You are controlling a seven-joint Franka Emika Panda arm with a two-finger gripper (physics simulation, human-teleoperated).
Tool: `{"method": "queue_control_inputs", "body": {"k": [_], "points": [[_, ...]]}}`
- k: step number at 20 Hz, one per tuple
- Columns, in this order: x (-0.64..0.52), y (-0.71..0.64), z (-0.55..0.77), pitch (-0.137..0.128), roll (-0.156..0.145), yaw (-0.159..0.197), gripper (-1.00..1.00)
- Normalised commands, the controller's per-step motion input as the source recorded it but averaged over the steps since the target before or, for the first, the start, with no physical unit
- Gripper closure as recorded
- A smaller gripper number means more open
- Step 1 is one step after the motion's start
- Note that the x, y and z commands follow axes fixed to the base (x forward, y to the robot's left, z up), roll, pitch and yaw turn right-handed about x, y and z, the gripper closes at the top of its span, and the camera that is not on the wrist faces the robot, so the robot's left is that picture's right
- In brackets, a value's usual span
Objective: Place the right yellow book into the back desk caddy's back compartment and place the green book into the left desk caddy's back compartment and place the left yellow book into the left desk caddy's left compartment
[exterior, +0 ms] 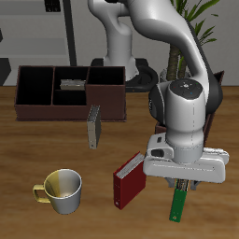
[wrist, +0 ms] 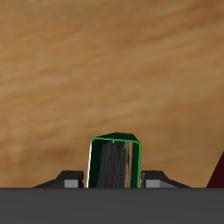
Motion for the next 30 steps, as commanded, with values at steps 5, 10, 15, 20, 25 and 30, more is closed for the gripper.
{"method": "queue_control_inputs", "body": {"k": [5, 10, 15, 20, 25, 30], "points": [[0.01, 0.10, 0.05, 0.061, 0.071, 0.019, 1.00], [-0.07, 0.04, 0.08, 0.010, 0.036, 0.023, 1.00], [-0.31, -0.10, 0.71, -0.099, 0.024, -0.007, 1.00], [-0.50, -0.27, 0.95, -0.119, -0.011, -0.015, 1.00], [-0.67, -0.29, 1.09, -0.145, -0.033, 0.006, 1.00], [-0.91, -0.27, 1.00, -0.143, -0.046, -0.022, 1.00]]}}
